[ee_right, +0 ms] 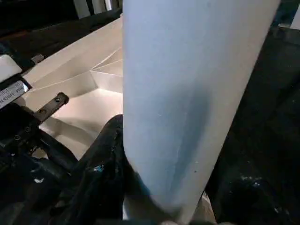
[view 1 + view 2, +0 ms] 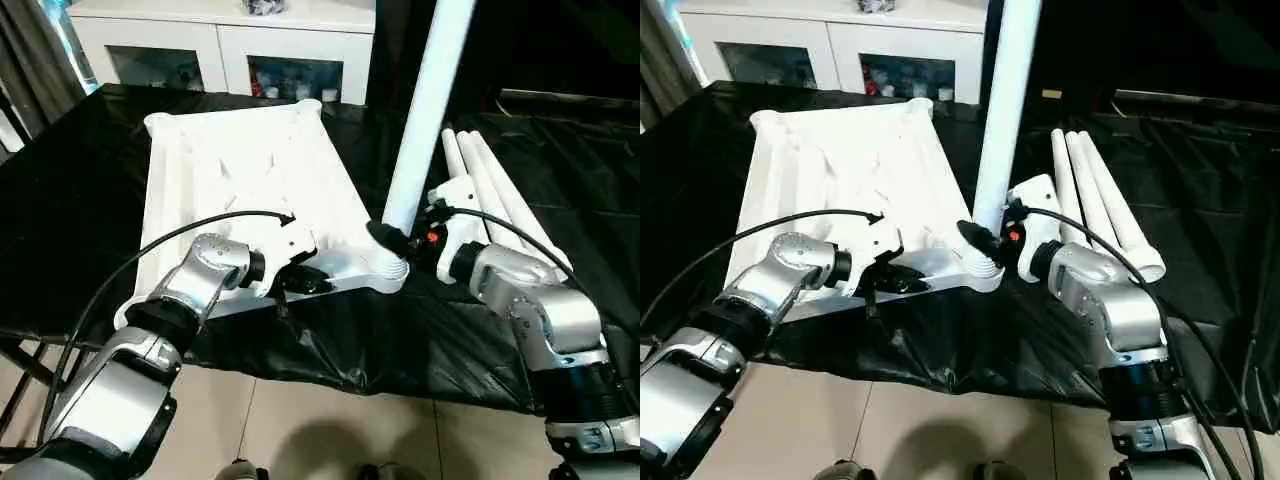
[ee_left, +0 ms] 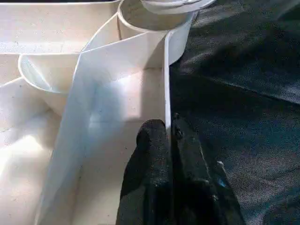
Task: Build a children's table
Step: Insert table leg to table base
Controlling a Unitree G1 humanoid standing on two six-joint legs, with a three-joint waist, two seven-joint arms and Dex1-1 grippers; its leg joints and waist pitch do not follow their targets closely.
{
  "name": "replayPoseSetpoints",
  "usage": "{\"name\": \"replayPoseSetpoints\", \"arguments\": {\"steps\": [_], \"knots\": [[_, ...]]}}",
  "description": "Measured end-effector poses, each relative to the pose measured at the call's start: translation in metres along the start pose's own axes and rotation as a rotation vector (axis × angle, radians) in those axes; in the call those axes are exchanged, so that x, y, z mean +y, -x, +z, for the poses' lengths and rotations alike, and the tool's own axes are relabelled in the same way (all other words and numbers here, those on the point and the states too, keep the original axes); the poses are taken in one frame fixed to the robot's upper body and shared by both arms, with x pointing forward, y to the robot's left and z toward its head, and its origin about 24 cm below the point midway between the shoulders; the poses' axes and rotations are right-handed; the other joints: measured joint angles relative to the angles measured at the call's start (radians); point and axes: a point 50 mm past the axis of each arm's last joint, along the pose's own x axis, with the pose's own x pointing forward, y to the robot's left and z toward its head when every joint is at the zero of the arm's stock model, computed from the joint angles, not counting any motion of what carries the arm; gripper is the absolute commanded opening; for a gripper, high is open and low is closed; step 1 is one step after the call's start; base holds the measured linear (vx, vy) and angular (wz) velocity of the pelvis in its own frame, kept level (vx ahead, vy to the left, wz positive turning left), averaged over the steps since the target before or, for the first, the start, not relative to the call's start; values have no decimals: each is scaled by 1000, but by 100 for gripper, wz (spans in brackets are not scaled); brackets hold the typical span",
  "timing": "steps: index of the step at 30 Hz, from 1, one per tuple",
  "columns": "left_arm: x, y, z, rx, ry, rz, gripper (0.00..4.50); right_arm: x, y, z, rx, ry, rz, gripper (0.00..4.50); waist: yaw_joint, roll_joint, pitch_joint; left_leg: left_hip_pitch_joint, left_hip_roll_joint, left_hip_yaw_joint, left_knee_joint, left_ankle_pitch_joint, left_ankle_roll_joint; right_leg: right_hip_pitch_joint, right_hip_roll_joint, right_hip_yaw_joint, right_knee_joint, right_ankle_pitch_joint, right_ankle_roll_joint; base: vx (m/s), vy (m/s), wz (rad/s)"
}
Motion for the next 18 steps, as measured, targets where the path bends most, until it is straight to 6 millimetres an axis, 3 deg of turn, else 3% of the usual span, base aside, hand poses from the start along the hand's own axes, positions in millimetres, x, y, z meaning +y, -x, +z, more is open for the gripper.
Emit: {"name": "replayPoseSetpoints", "arguments": {"steps": [18], "knots": [[-6,11,-8,-13,-45,-66,0,-2,-4,-14,37,-21,22,188,1,0,0,5,0,0,-2,0,0,5,0,-1,-2,0,0,0,0,0]]}}
